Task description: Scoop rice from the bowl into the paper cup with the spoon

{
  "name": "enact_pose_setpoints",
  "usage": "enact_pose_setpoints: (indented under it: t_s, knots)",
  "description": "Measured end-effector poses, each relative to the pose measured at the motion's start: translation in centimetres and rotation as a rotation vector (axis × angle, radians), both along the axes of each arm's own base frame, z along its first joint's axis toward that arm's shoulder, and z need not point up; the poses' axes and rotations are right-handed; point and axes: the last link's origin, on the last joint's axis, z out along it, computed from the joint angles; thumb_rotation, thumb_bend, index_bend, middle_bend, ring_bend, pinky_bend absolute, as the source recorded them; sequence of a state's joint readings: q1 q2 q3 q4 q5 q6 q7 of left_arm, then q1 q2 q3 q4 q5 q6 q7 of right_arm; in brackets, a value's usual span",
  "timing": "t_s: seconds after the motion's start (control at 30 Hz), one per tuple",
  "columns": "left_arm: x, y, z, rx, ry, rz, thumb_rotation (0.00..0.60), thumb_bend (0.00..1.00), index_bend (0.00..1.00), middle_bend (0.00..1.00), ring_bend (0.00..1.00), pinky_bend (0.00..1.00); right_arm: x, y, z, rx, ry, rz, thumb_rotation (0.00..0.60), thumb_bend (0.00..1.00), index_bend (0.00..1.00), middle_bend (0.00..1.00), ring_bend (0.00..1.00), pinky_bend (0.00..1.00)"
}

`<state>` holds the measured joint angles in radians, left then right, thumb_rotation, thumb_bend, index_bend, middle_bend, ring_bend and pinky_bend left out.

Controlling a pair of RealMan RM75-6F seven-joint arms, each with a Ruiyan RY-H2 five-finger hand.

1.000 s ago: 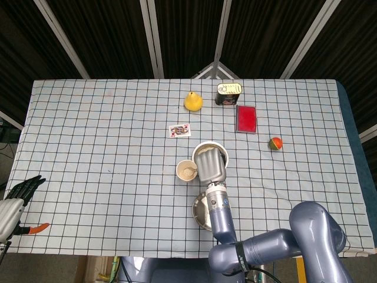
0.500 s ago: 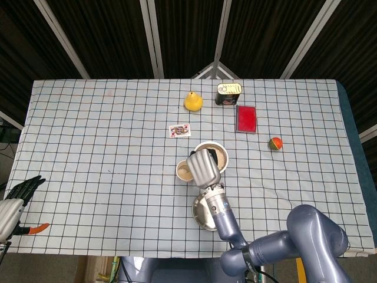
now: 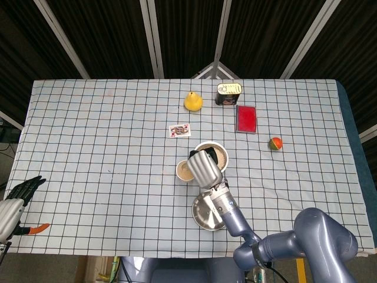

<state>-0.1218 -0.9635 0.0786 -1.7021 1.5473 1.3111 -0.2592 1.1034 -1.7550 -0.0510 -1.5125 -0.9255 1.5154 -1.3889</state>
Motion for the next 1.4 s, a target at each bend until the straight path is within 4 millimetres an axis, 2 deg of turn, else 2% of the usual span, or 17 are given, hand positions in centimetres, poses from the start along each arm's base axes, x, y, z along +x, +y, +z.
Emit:
enact_pose_setpoints:
  t_s: [0.73, 1.13, 1.4]
  knots:
    - [0.0, -0.1, -0.1, 0.009, 0.016, -0.007, 0.6, 0.02, 0.0, 0.0, 0.0, 0.0, -1.1, 0.8, -0.3, -0.006, 0.094, 0.248, 0.6, 0.56, 0.68, 0.96, 1.0, 0.98]
    - [0.0, -0.1, -0.1, 0.006, 0.019, -0.007, 0.6, 0.02, 0.0, 0.0, 0.0, 0.0, -1.6, 0.7, 0.0, -0.074, 0.064, 0.345, 0.6, 0.56, 0.68, 0.96, 1.0, 0.98]
    - [0.0, -0.1, -0.1, 0.007, 0.021, -0.006, 0.6, 0.02, 0.0, 0.0, 0.0, 0.0, -1.8, 0.5, 0.0, -0.089, 0.03, 0.336, 0.6, 0.56, 0.68, 0.96, 1.0, 0.98]
